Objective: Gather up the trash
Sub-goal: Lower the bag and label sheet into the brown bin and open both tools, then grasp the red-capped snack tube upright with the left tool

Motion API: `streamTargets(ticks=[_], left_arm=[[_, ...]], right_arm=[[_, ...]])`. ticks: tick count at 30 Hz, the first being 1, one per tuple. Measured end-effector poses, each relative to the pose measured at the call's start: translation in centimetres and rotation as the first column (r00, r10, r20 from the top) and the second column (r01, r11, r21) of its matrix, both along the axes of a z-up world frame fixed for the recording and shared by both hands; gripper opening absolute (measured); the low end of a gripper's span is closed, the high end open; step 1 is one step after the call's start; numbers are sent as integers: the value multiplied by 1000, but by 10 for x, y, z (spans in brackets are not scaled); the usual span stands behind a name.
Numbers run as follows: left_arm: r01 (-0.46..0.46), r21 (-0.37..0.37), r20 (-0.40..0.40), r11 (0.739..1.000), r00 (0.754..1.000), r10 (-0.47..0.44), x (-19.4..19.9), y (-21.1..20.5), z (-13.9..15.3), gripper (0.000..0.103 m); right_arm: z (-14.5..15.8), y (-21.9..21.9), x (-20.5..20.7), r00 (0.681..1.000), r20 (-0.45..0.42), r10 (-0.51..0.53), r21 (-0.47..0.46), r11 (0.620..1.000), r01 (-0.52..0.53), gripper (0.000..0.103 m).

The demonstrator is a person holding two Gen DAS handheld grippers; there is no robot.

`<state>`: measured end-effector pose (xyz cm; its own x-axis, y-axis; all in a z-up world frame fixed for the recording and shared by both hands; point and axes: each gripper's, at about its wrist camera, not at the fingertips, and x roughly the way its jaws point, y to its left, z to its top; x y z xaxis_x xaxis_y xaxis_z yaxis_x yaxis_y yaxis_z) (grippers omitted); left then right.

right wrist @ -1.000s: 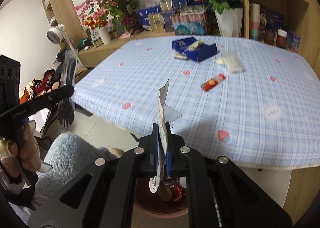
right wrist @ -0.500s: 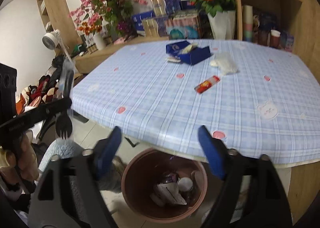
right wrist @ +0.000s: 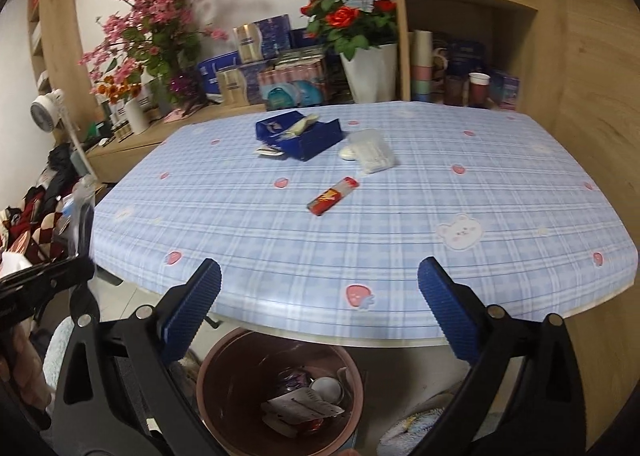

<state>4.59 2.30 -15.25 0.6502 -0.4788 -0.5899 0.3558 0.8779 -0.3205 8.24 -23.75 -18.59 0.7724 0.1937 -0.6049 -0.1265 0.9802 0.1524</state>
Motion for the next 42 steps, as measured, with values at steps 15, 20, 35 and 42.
streamTargets(ticks=[15, 20, 35, 42], left_arm=[[58, -27, -34, 998, 998, -59, 1, -12, -6, 34], [14, -17, -13, 1000, 1000, -14, 3, -6, -3, 50], [-114, 67, 29, 991, 993, 112, 18, 8, 0, 95], [-91, 119, 46, 989, 995, 86, 40, -6, 0, 97]], right_arm=[[-4, -8, -3, 1000, -3, -21, 0, 1000, 21, 97], [-4, -9, -3, 1000, -2, -30, -7, 1000, 30, 97], [-9, -18, 10, 998, -38, -46, -27, 999, 45, 97], [-8, -27, 22, 998, -25, -53, -23, 998, 53, 97]])
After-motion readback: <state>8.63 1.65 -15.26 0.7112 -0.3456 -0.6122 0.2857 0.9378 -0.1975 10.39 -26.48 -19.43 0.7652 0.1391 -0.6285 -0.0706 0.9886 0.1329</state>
